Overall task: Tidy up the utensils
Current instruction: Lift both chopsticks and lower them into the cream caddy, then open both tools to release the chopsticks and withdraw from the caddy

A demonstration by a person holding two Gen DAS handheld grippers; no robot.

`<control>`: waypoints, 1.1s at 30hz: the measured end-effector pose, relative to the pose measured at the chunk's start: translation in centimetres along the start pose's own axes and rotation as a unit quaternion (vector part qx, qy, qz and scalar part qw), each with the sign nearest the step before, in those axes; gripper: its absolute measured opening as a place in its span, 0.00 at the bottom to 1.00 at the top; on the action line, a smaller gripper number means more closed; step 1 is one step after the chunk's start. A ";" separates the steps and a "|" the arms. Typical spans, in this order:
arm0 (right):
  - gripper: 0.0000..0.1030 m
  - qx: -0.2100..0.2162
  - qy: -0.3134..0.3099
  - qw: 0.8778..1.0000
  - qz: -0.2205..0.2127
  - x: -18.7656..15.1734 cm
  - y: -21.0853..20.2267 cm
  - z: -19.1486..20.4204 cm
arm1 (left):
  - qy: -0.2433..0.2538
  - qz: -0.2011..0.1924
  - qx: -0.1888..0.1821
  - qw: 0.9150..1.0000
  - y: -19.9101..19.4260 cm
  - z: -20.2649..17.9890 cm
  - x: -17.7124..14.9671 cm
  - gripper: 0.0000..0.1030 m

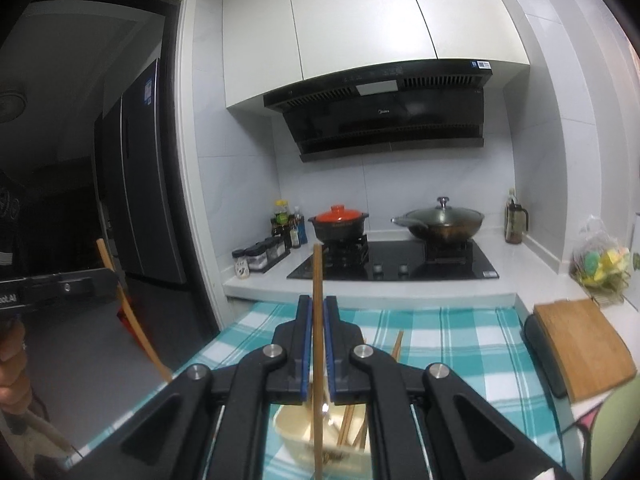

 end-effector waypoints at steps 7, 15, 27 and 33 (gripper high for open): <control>0.05 -0.005 -0.011 1.000 -0.007 1.8 6.9 -2.1 | -0.007 0.023 0.015 1.000 8.4 1.5 0.7 0.04; 0.05 -0.001 -0.008 0.996 0.088 -5.2 13.9 -4.7 | -0.043 0.117 0.014 0.992 18.2 3.8 -5.2 0.03; 0.57 -0.011 0.041 0.987 0.154 -9.7 16.0 -7.8 | -0.032 0.135 0.054 0.989 20.7 5.2 -7.5 0.66; 0.72 -0.039 0.028 0.991 0.129 -8.5 12.6 -7.9 | 0.023 0.091 0.108 0.990 16.6 3.5 -7.0 0.97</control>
Point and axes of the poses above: each gripper's, at about its wrist camera, not at the fingertips, and y roughly the way its jaws point, z to its left, x to its top, the point moved 5 cm from there along y, roughly the way its jaws point, and after that the axes turned 6 degrees about y, right-handed, at the moved point
